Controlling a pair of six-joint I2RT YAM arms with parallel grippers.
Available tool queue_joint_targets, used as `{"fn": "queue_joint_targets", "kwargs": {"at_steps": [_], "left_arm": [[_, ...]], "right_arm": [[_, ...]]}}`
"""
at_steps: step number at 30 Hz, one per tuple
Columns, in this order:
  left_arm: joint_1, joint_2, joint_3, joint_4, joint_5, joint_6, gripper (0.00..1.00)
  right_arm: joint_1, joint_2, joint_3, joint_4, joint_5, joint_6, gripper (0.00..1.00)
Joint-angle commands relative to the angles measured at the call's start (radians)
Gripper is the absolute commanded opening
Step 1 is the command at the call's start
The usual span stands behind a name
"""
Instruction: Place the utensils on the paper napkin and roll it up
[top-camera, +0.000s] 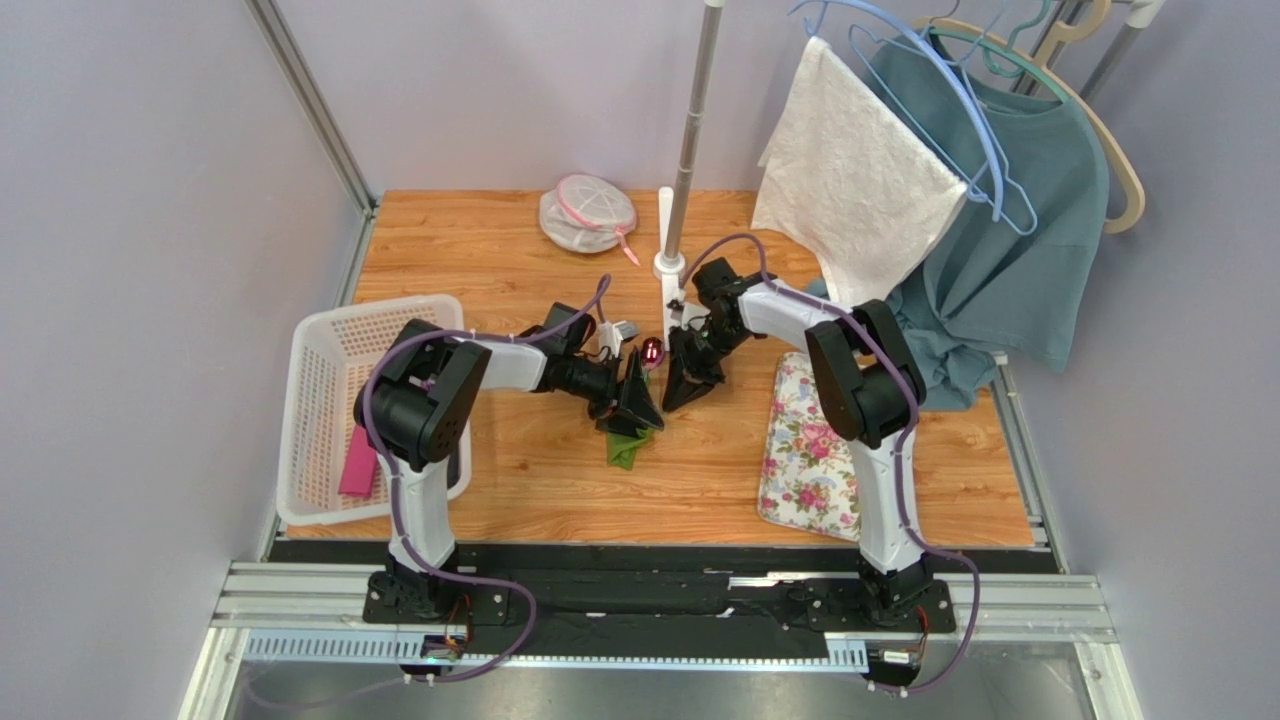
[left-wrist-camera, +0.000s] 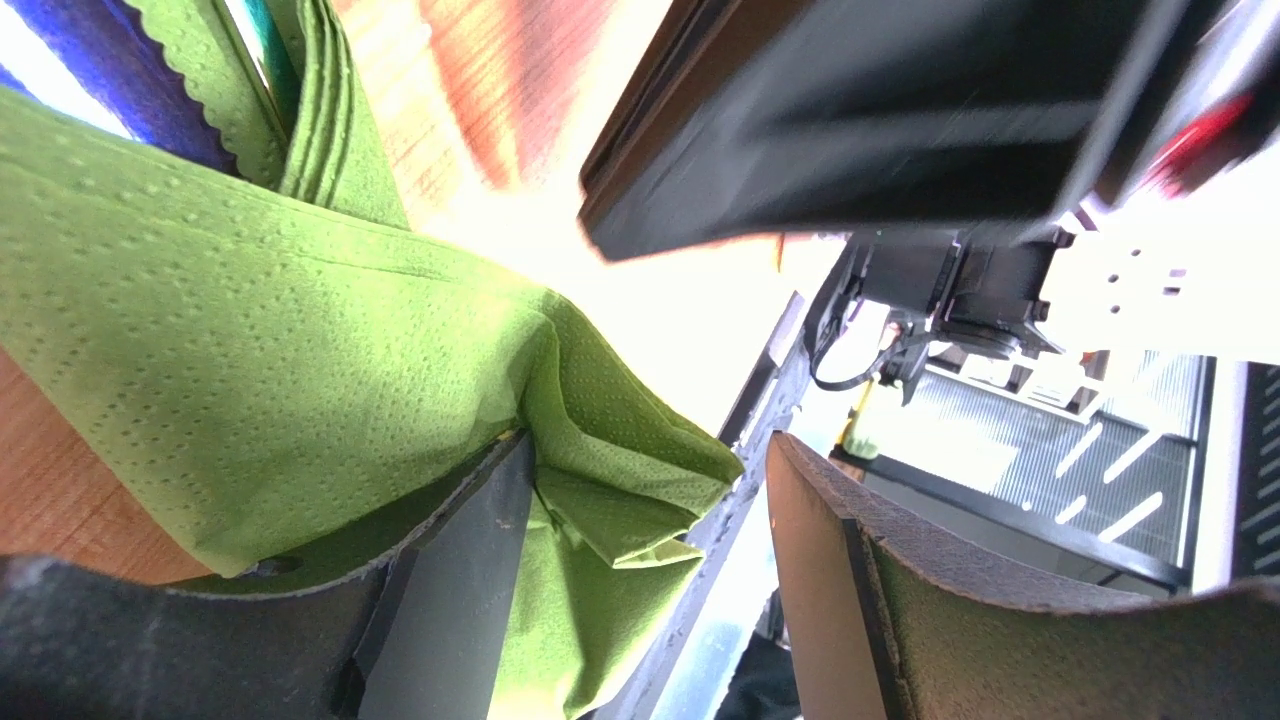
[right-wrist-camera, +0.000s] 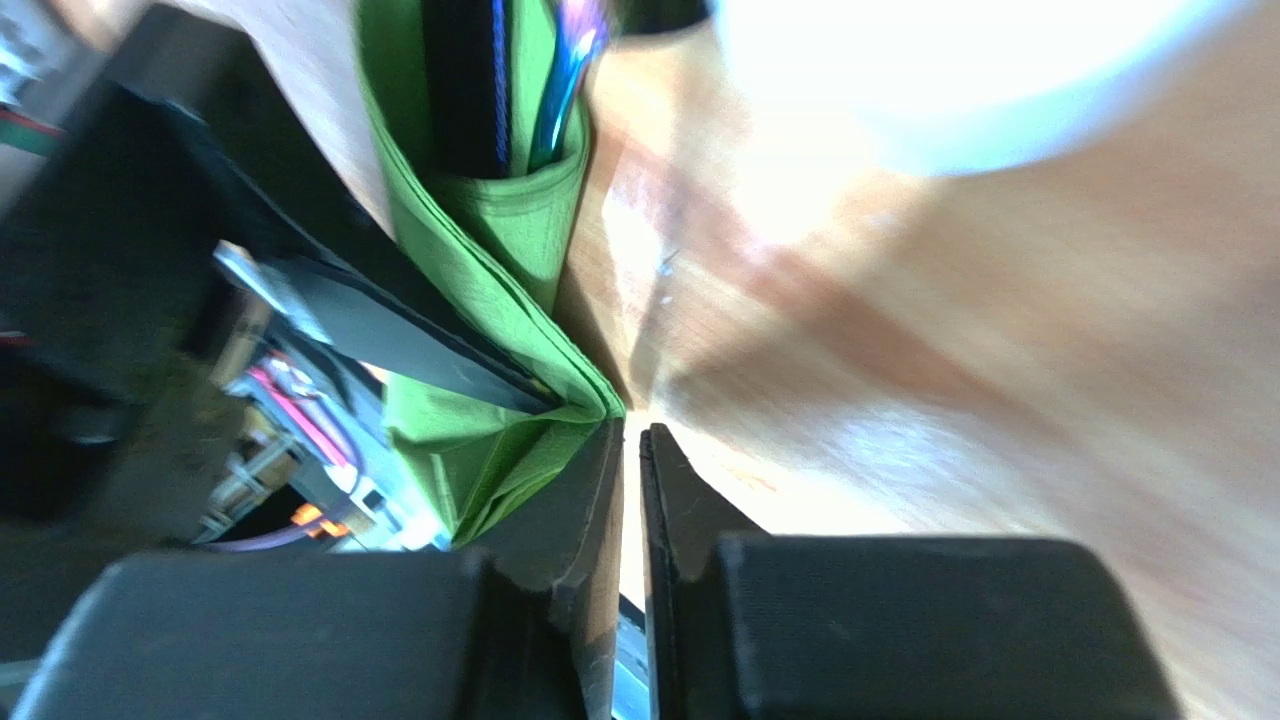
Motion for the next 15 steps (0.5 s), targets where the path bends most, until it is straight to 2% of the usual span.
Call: {"fn": "queue_joint_targets", "kwargs": {"at_steps": [1,7,15], "left_arm": [[0.011,0.024,-0.024,0.012,-0.095,0.05,0.69],[0.011,0.021,-0.028,0.026,-0.093,0.05,0.69],[0.011,0.011,-0.028,0.029,-0.101,0.05,0.69]], "right_arm": [[-0.03,-0.058,0.045,0.064,-0.106,0.068,0.13],[-0.009,-0.101,-0.022,0.266,-0.182,0.241,0.14],[0.033,-0.032,-0.021,0.338,-0.155,0.32,0.13]]}}
